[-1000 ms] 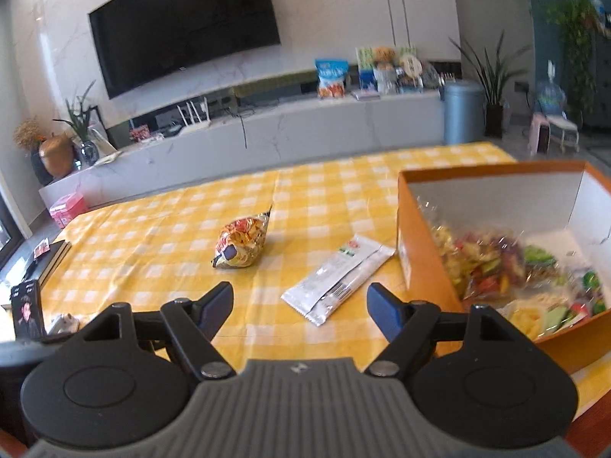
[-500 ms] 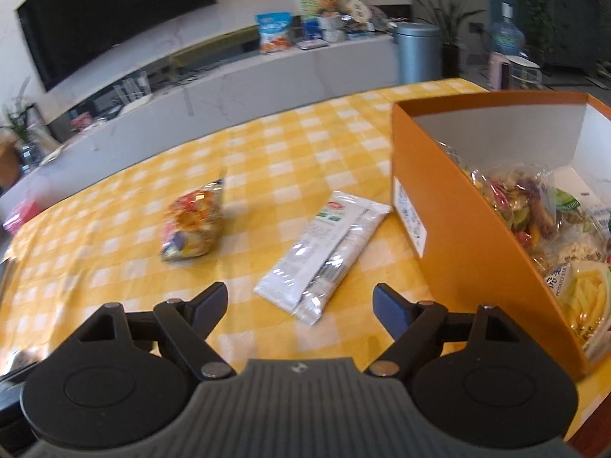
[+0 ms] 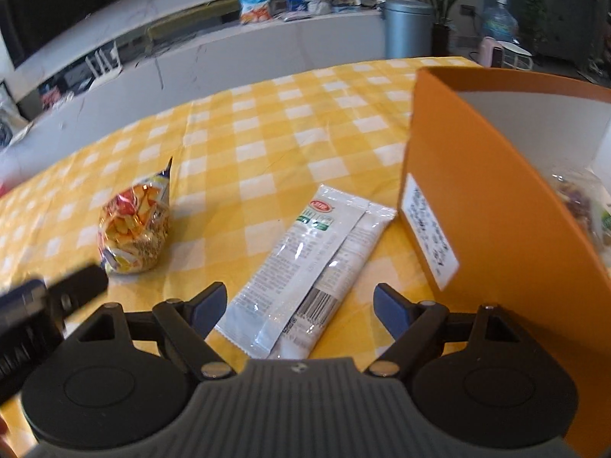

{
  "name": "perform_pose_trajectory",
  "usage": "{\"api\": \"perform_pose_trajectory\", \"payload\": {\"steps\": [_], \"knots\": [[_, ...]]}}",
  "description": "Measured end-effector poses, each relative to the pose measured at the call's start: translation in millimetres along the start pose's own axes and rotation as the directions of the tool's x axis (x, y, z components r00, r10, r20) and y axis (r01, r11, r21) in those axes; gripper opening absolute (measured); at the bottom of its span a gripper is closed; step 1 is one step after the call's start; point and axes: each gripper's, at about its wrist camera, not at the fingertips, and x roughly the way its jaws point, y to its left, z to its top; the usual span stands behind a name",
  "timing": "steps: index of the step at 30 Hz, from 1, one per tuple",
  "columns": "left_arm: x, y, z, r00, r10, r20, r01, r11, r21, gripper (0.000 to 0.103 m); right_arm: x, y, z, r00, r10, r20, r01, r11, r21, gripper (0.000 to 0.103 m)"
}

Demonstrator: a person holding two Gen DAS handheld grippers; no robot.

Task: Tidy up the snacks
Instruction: 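Grasp the red chip bag with the left gripper while the right gripper approaches the white wrapper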

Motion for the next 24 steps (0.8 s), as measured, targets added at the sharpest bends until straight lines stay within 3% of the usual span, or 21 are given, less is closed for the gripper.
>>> {"api": "perform_pose_trajectory", "payload": {"steps": [14, 16, 17, 19, 24], "knots": [[62, -13, 6, 0.996, 0.021, -0.085, -0.010, 0.993, 0.122, 0.088, 27, 19, 5, 1.000, -0.001, 0.001, 0.001, 0.984, -0.177, 0.088], [65, -17, 4, 0.995, 0.043, -0.086, -0.030, 0.988, 0.152, 0.085, 26, 19, 3, 1.000, 0.004, 0.013, -0.001, 0.982, -0.189, 0.082], [66, -20, 3, 0.994, 0.067, -0.092, -0.051, 0.984, 0.170, 0.078, 25, 19, 2, 1.000, 0.010, 0.022, -0.006, 0.981, -0.195, 0.079], [65, -21, 0, 0.994, 0.069, -0.086, -0.053, 0.982, 0.182, 0.074, 21, 19, 0, 0.999, 0.025, 0.041, -0.016, 0.977, -0.211, 0.063], [55, -14, 0, 0.992, 0.089, -0.090, -0.078, 0.989, 0.127, 0.066, 19, 17, 2, 0.998, 0.057, 0.038, -0.047, 0.971, -0.236, 0.056]]}}
